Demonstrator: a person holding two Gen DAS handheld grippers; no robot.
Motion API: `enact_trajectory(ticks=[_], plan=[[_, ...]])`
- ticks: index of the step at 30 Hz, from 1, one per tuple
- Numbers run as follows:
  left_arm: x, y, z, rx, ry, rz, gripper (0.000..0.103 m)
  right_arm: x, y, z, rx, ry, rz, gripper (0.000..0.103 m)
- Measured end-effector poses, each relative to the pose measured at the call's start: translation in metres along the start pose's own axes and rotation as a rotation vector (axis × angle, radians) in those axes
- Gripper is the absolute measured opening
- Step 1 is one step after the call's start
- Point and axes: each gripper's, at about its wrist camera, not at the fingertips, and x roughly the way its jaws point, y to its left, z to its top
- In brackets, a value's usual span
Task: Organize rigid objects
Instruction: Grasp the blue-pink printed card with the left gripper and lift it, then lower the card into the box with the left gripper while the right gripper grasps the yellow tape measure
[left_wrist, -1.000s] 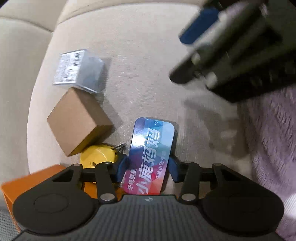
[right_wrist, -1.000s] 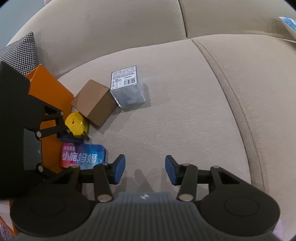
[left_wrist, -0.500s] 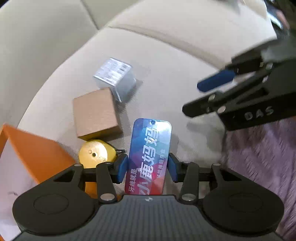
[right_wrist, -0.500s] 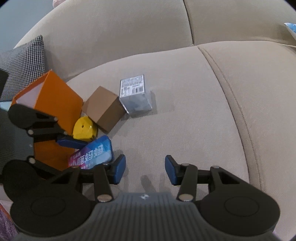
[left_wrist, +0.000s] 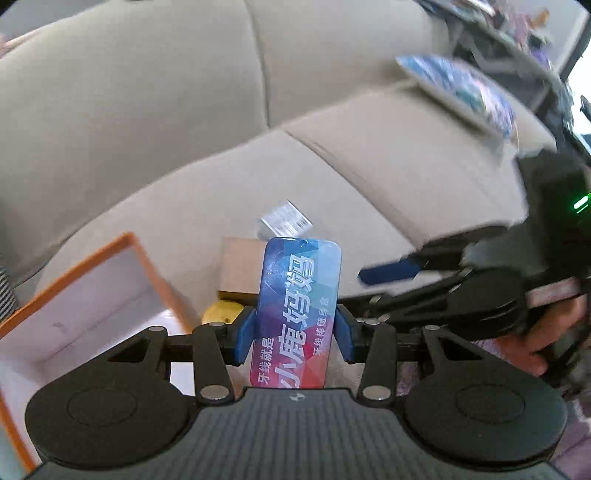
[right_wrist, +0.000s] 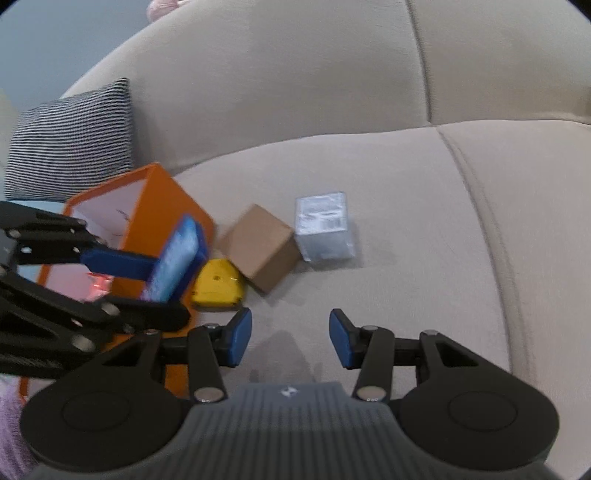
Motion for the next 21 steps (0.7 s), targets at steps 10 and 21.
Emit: enact_trajectory(ticks=[10, 21], plan=[[-0.018, 0.065, -0.032, -0.246, 0.050, 0.111, 0.051, 0.068, 0.021, 0.016, 0.073, 0.081, 0.070, 0.049], [0.040, 0.112, -0.082, -0.583, 0.148, 0.130, 0.051, 0.123, 0.029, 0.026, 0.089, 0.148, 0.066, 0.052]])
